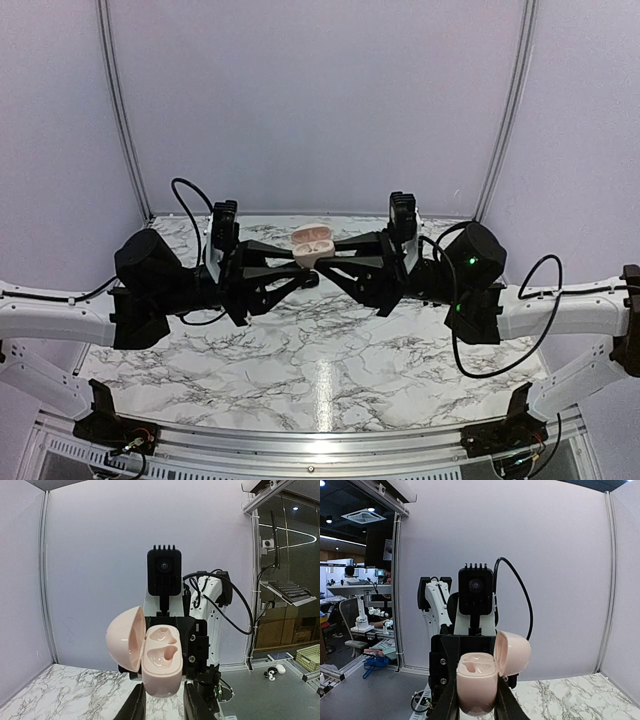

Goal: Insert the wireless bluetooth earbuds into the charging case
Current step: Pass from the right arm to the left

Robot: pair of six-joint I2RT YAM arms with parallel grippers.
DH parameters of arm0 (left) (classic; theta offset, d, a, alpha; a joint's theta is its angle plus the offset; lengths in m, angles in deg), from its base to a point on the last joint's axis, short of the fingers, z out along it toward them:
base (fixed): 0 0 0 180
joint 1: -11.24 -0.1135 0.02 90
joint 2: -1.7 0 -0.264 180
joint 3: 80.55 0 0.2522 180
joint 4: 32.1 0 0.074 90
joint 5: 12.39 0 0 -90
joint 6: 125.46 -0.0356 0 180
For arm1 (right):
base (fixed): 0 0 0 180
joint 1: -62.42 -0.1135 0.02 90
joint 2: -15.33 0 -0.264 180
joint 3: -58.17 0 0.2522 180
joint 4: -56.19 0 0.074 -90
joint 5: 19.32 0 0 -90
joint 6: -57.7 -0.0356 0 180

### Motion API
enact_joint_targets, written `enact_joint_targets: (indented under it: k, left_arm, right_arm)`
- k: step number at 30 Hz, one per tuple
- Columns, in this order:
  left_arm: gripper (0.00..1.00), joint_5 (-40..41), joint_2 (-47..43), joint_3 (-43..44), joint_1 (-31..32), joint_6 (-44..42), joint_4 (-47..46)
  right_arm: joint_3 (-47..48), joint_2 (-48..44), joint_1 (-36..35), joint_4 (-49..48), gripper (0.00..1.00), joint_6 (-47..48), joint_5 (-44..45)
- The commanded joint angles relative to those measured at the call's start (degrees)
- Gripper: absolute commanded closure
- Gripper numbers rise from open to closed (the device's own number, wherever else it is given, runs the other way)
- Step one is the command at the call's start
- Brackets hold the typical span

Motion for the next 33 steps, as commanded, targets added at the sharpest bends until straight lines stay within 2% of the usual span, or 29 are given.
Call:
enact_joint_targets:
  k: [1,16,27,29,31,33]
  left_arm:
    - [0.71,0.3,0.8,2.1,0.4,1.1,-3.8]
    - [0.71,1.2,1.4,2.4,0.5,2.0,-4.7]
    - [0.87,1.5,1.1,2.0,0.4,2.1,-4.9]
    - [0.90,1.8,0.6,1.3,0.4,1.9,-4.9]
    - [0.93,2.0,0.1,0.6,0.4,2.0,-4.8]
    - [0.96,2.1,-0.7,-0.3,0.3,1.8,-4.5]
  right_arm:
    - [-0.1,0.4,-0.5,-2.2,1.00,-1.1,0.8]
    - [-0.7,1.0,-0.5,-3.4,1.00,-1.4,1.3]
    - [-1.3,0.5,-0.5,-3.0,1.00,-0.5,1.2]
    - [-1.7,0.0,-0.5,-2.2,0.95,-0.2,1.2]
    - [-1.7,-0.6,-0.5,-0.6,0.80,0.3,1.4]
    - [-1.5,-1.5,-0.4,1.4,0.73,0.8,1.5]
